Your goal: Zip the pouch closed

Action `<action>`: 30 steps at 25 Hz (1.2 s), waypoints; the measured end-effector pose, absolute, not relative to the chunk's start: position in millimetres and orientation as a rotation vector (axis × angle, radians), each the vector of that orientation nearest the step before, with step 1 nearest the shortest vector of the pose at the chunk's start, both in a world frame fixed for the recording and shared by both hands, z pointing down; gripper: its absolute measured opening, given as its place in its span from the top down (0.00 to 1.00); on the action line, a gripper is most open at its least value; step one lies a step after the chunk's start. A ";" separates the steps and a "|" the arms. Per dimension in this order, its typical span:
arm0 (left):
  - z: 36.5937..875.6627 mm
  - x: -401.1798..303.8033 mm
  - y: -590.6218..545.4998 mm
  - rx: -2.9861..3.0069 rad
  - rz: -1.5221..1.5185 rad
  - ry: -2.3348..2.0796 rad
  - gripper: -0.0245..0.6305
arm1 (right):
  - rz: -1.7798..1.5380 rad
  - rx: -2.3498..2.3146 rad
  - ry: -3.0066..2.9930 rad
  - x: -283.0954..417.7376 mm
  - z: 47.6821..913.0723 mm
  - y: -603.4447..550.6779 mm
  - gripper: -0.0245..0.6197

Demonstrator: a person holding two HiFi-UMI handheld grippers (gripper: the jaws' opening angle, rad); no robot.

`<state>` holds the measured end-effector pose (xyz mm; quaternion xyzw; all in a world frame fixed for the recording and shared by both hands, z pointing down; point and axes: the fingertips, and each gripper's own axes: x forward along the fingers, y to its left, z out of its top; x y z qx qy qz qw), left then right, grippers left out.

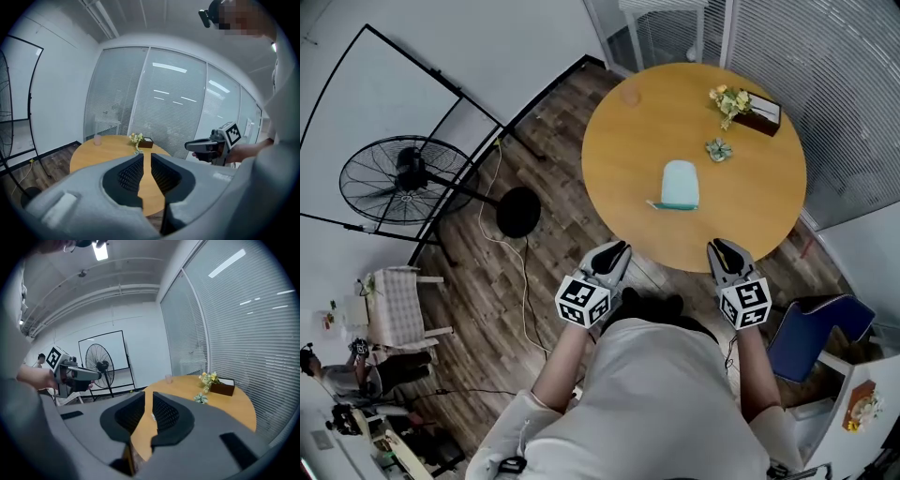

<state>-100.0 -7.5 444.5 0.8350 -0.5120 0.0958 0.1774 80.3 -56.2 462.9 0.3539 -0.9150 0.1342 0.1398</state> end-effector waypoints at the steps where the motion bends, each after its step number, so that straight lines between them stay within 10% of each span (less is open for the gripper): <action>1: 445.7 -101.4 -11.9 2.360 0.273 -1.447 0.88 | 0.395 1.025 -2.640 79.8 464.5 -60.0 0.90; 30: 540.5 -167.8 -183.1 2.515 0.474 -0.929 0.88 | 0.554 1.254 -2.346 5.8 551.4 -181.7 0.90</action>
